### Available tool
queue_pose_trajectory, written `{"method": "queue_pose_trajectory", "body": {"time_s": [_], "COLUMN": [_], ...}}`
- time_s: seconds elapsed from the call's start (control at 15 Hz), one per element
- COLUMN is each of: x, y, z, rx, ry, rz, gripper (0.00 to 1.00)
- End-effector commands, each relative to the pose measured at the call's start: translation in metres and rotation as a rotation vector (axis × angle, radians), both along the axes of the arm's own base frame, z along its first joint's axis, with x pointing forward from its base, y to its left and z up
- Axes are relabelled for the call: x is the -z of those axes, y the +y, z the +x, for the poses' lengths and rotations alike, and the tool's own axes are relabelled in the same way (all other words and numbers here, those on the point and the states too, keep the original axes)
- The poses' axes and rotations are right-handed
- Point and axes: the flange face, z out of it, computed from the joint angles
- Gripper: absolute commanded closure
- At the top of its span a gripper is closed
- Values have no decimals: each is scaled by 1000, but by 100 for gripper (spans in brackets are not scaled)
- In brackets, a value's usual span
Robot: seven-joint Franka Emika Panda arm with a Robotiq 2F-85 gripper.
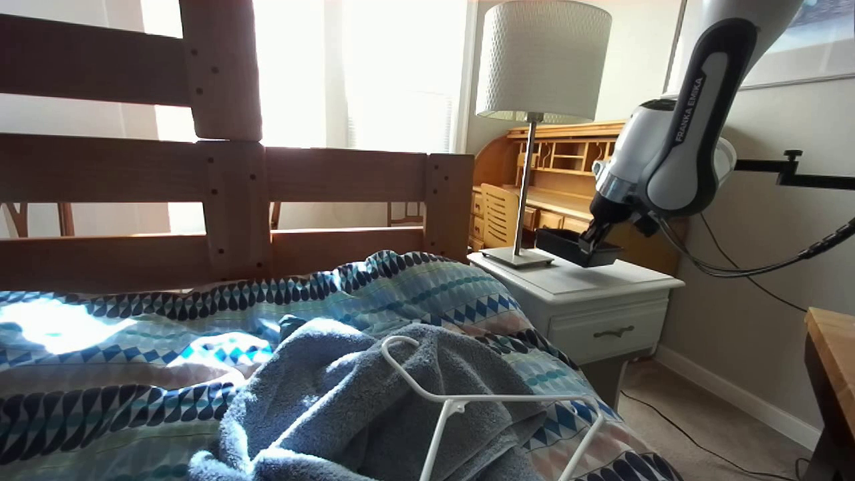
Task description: Move the black box to the left.
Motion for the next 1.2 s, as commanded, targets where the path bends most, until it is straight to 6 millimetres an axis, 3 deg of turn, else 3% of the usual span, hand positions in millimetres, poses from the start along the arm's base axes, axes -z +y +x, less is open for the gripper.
{"method": "queue_pose_trajectory", "body": {"time_s": [0.0, 0.27, 1.13], "x": [2, 7, 18], "y": [15, 29, 42], "z": [1, 4, 4], "rx": [-20, -15, 42], "ry": [-31, -50, -108], "rz": [13, 29, 50], "gripper": [97, 97, 97]}}
